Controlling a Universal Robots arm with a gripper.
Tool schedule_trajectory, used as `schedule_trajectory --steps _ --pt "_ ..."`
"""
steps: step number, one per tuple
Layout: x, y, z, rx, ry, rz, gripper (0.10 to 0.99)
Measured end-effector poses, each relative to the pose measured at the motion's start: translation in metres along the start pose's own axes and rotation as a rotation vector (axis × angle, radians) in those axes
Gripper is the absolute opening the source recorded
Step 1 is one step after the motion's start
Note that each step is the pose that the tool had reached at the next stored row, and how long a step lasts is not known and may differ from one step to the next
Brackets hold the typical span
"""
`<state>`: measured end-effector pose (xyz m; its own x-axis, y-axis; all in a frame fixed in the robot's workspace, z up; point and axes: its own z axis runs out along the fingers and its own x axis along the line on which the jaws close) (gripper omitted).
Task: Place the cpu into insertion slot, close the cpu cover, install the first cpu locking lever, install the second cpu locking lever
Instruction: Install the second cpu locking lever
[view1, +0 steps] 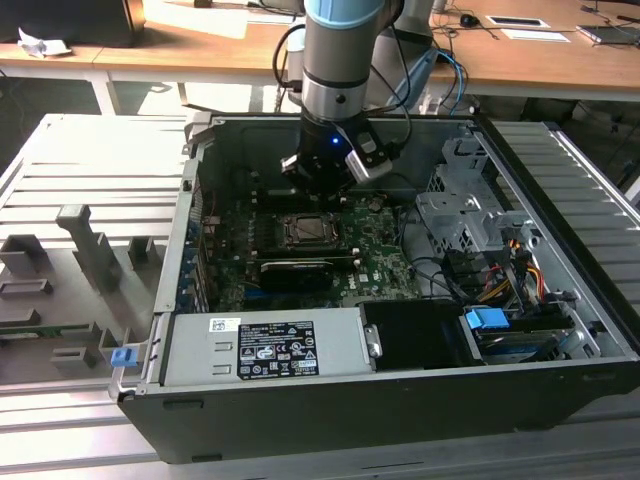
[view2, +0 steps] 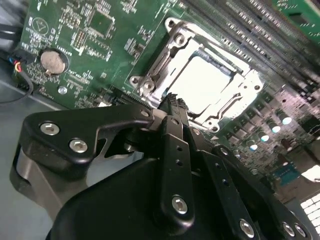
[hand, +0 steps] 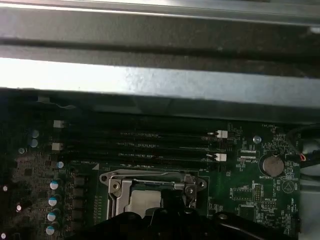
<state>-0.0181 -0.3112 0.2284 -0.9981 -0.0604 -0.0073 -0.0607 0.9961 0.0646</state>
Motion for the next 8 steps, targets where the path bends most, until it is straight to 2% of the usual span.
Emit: schedule_trajectory --steps 3,7,8 --pt "0.0004 -0.0058 -0.0004 0.000 -0.0001 0.000 0.106" --pt "0.0004 -0.0062 -0.0083 0.000 0.0000 0.000 0.106" --pt "0.0003 -0.0067 -0.0083 0.000 -0.0001 0.000 0.106"
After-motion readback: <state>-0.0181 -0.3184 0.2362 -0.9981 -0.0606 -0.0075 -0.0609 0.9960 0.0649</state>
